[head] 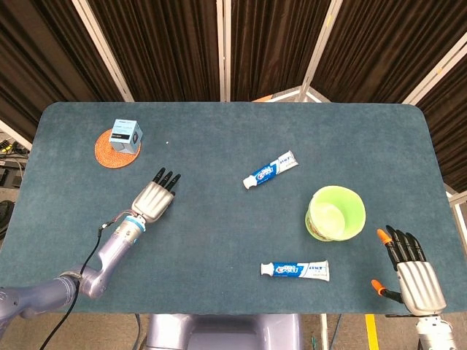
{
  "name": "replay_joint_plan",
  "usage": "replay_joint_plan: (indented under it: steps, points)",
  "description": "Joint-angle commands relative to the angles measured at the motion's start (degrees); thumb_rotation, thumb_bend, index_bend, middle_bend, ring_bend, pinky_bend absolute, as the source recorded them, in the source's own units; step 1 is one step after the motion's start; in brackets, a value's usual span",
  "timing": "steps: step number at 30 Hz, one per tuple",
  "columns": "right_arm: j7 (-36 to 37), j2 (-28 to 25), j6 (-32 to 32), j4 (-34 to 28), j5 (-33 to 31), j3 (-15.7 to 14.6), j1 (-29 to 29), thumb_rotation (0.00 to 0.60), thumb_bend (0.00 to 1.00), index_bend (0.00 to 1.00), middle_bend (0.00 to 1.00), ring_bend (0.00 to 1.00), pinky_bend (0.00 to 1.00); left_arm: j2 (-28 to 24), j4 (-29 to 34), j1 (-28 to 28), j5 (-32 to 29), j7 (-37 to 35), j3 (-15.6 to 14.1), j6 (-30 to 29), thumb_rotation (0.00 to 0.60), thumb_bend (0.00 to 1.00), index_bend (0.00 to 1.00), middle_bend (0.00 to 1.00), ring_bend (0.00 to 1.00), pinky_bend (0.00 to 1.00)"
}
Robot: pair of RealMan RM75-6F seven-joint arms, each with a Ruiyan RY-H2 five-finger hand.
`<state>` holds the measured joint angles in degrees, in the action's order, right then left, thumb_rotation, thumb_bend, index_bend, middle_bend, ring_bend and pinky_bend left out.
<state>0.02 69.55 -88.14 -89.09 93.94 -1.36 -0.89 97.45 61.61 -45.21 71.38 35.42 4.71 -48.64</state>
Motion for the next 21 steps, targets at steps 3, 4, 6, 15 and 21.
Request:
replay_joint_plan:
  steps: [3,4,6,15,21]
  points:
    - [-0.02,0.07,-0.13,0.09,0.17,-0.08,0.04,0.600,0.07,0.00,0.00,0.00,0.00,-0.38,0.87,0.22,0.42,-0.53,-0.09,-0.88,0.600,0.39,0.58,0.00,0.00,0.00]
    - [-0.03,0.08,-0.14,0.11,0.19,-0.09,0.05,0.600,0.07,0.00,0.00,0.00,0.00,-0.57,1.16,0.28,0.53,-0.60,-0.10,-1.12,0.600,0.40,0.58,0.00,0.00,0.00]
    - [-0.04,0.11,-0.15,0.14,0.19,-0.14,0.09,0.600,0.07,0.00,0.00,0.00,0.00,-1.39,2.40,0.55,0.96,-0.79,-0.10,-2.10,0.600,0.41,0.58,0.00,0.00,0.00]
    - [-0.24,0.03,-0.63,-0.06,0.70,-0.28,0.23,0.600,0.07,0.00,0.00,0.00,0.00,-8.15,13.97,2.25,5.58,-2.19,-0.07,-9.06,0.600,0.41,0.58,0.00,0.00,0.00]
    - [-0.82,0.28,-1.24,-0.14,1.73,-0.76,0.49,0.600,0.07,0.00,0.00,0.00,0.00,-12.70,22.15,2.81,10.22,-1.54,-0.55,-13.04,0.600,0.40,0.52,0.00,0.00,0.00]
